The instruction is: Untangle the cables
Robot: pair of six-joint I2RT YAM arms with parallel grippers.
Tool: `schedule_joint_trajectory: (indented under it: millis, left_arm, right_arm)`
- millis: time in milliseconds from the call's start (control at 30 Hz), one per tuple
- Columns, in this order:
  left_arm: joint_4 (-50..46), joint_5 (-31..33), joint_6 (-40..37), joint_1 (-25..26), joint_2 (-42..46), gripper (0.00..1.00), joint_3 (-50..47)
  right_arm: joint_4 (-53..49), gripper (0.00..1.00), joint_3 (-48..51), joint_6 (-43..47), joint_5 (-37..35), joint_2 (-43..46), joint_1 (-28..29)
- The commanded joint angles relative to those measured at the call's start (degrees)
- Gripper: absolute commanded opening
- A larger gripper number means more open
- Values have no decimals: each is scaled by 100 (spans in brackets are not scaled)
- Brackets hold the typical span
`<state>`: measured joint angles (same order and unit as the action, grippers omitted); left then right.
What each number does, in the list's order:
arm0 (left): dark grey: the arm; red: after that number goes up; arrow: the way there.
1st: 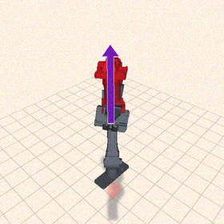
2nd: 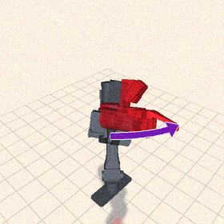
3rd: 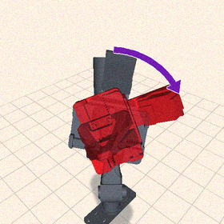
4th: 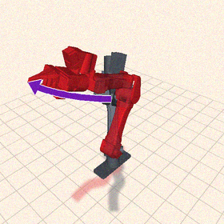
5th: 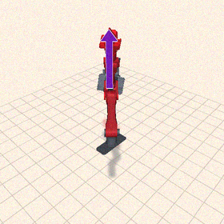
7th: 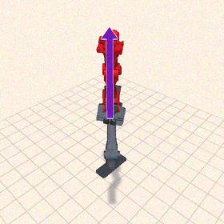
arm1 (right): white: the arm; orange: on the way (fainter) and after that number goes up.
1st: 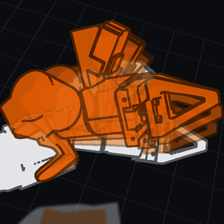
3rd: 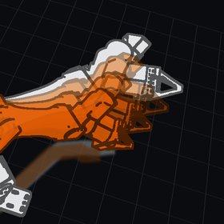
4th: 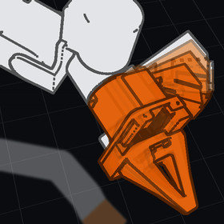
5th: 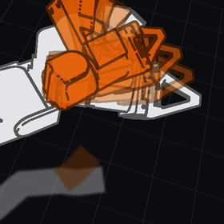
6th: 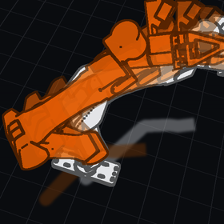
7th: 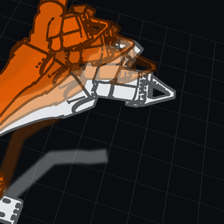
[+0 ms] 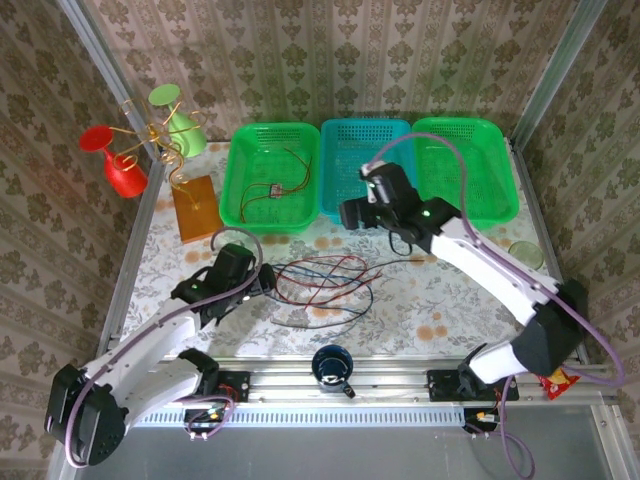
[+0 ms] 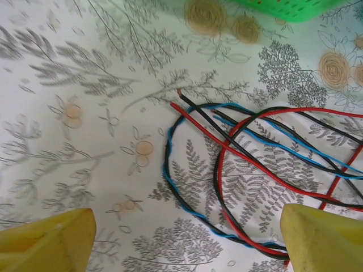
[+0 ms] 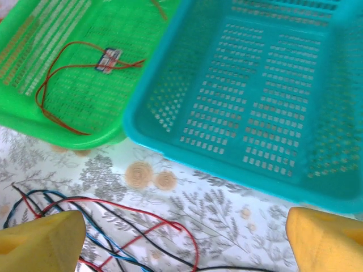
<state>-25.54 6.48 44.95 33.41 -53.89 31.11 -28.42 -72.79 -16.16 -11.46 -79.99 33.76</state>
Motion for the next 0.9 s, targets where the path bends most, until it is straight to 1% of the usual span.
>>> schedule_joint_trajectory:
  millis: [0,100,200,267,367,433,567,700,767,867]
  left_arm:
    - [831,-715,382,-130,-148,85,-165]
    - [1037,-844,416,-240,-400,82,-233]
    - [1469,-894,603,-380,-546,77,-446]
    - [2021,-952,903,-471,-587,70,-746]
    - [2473,-975,1117,-502,-748,62,-897]
    - [2531,-996,1077,-502,-954,61,-826]
    - [2554,-953,855,-510,-1397,55,-652]
    - [2435,-767,630,-546,-1671,53,-504]
    - [2571,-617,594,-554,-1789,51,-492]
    - [2910,-724,564,-627,-2001,50,-460]
  right_arm:
    - [344,92,435,-312,-162,709,-210]
    - [309,92,805,-384,-172,1164,-422]
    - [302,92,1081,-346,-255,1514,-542]
    - [305,92,1241,-305,-400,1724,-617]
    - [349,92,1400,-324,-453,1962,-743]
    - [400,92,1464,-309,-424,2078,-791]
    - [411,92,1468,-262,-421,2161,-849]
    - [309,92,1443,-221,-401,2176,-880]
    - [313,92,1463,-206,-368,2195,-875]
    - [326,92,1486,-216,-330,2205,-880]
